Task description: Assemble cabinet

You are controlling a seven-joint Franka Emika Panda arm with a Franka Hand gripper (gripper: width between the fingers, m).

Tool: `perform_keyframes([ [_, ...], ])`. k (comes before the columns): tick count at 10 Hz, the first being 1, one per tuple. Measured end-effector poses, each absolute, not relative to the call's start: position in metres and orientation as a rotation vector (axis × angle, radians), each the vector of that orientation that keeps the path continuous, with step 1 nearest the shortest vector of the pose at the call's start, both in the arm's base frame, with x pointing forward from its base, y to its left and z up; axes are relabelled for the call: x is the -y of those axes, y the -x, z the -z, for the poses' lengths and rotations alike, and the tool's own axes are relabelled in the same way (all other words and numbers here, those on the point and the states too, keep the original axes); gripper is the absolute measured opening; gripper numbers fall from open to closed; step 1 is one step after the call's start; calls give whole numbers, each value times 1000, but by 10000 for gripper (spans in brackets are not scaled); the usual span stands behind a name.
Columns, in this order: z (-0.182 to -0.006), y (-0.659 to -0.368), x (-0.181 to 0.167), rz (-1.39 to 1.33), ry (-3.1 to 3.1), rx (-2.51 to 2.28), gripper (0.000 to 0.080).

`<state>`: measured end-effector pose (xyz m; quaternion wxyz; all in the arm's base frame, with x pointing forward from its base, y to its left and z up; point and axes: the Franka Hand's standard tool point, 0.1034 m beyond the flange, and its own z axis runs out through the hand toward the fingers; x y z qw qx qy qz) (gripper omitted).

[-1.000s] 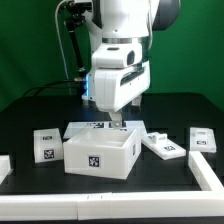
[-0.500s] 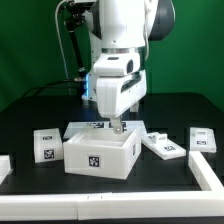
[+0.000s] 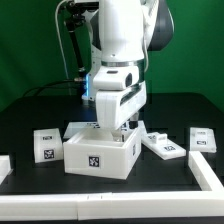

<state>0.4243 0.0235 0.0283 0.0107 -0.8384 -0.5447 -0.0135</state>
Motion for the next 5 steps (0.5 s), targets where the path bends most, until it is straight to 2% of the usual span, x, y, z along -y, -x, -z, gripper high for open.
perform_keyframes([
  [1, -28, -424, -23, 41, 2616, 1699, 657],
  [2, -28, -424, -23, 40, 2616, 1699, 657],
  [3, -28, -423, -23, 40, 2615, 1699, 483],
  [5, -28, -423, -23, 39, 2615, 1699, 211],
])
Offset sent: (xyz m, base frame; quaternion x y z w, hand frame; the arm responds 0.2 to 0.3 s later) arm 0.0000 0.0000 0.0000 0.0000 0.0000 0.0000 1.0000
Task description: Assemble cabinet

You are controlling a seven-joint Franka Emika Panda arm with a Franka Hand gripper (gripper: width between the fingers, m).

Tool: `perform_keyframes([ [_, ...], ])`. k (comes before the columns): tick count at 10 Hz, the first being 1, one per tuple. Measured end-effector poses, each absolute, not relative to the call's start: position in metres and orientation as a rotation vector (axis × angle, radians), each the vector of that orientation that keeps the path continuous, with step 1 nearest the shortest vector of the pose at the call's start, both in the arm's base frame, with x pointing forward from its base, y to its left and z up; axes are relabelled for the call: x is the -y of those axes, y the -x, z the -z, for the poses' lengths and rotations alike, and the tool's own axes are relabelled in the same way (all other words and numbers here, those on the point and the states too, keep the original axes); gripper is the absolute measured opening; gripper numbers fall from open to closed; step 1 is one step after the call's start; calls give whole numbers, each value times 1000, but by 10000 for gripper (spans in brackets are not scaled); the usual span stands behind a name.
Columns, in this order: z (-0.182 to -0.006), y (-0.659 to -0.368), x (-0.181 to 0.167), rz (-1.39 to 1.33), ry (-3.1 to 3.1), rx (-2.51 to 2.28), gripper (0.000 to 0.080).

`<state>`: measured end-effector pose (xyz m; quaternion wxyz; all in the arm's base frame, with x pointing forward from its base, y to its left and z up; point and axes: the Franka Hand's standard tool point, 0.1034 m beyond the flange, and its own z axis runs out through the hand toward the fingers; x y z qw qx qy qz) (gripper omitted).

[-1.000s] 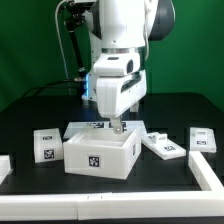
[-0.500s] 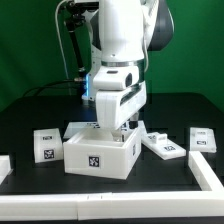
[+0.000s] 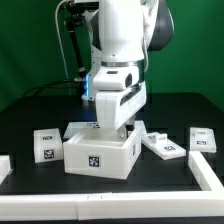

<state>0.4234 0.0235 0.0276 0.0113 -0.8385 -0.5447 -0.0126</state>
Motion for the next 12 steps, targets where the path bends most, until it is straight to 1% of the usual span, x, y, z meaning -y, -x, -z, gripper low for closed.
perform_keyframes([
  [1, -28, -423, -23, 39, 2615, 1699, 211],
  [2, -28, -423, -24, 39, 2615, 1699, 58],
  [3, -28, -424, -23, 40, 2616, 1699, 34],
  [8, -28, -424, -23, 40, 2616, 1699, 34],
  [9, -28, -424, -21, 33, 2575, 1759, 34],
  [10, -28, -429, -14, 25, 2499, 1863, 34],
  [12, -28, -450, -12, 21, 2418, 1971, 34],
])
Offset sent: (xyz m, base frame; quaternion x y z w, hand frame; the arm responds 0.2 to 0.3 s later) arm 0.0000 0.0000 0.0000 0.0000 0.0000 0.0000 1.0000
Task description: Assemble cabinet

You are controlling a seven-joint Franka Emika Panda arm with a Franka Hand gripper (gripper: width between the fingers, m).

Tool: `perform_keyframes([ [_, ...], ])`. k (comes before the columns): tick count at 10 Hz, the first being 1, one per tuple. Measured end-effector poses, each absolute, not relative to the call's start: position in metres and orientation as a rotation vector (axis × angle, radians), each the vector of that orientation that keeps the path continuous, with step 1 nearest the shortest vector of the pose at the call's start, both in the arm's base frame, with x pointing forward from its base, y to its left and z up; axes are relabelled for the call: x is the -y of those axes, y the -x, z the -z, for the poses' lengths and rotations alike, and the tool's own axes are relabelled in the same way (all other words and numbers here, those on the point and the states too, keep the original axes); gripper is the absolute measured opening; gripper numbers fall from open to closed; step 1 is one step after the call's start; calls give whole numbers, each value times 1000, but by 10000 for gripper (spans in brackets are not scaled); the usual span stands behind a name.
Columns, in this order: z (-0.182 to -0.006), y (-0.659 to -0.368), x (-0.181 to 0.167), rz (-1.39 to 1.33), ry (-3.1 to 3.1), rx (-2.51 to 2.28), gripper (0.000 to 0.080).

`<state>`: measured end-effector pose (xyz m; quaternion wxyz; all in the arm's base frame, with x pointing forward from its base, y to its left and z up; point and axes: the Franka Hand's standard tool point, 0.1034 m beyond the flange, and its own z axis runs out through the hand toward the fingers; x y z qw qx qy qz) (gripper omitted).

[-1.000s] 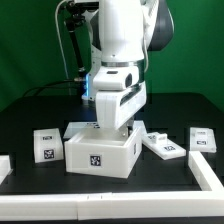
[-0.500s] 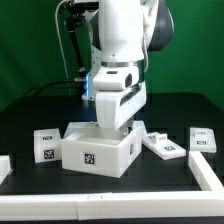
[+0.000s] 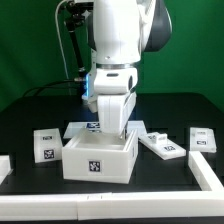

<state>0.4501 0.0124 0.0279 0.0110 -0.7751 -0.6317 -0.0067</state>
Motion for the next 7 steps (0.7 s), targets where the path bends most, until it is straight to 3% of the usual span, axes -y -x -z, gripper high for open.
perform_keyframes([
  [7, -28, -463, -22, 24, 2318, 2111, 34],
])
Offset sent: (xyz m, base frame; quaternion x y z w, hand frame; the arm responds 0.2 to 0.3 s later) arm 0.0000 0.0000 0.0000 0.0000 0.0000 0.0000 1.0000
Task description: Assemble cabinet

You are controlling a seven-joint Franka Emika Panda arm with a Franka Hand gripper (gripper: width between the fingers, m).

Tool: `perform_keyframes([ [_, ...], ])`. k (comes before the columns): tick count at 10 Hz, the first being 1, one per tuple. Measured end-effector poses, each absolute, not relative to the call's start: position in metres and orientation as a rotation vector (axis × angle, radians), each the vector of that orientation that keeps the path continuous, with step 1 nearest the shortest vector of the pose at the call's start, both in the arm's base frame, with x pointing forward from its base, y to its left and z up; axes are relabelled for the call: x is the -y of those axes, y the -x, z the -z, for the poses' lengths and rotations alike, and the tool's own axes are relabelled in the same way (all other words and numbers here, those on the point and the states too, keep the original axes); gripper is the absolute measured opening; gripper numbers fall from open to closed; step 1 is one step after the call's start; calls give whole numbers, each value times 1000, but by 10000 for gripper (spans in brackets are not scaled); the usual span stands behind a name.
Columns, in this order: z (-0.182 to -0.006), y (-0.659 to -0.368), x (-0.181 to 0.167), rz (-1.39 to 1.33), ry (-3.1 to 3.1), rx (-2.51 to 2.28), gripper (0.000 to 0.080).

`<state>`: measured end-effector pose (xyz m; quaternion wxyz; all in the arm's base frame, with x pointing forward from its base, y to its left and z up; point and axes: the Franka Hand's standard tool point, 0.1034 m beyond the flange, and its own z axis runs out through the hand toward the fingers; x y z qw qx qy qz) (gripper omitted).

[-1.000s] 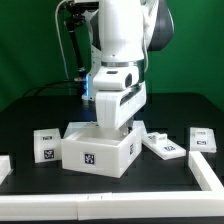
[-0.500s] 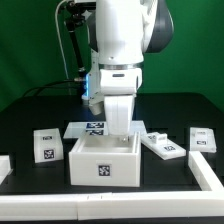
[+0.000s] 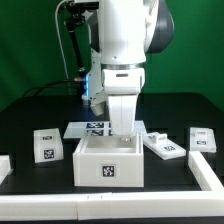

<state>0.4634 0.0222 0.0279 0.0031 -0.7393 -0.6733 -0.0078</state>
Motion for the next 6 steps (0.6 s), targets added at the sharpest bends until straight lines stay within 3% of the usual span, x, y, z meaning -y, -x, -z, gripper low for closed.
perform_keyframes([
  [6, -29, -511, -80, 75, 2225, 2202, 34],
])
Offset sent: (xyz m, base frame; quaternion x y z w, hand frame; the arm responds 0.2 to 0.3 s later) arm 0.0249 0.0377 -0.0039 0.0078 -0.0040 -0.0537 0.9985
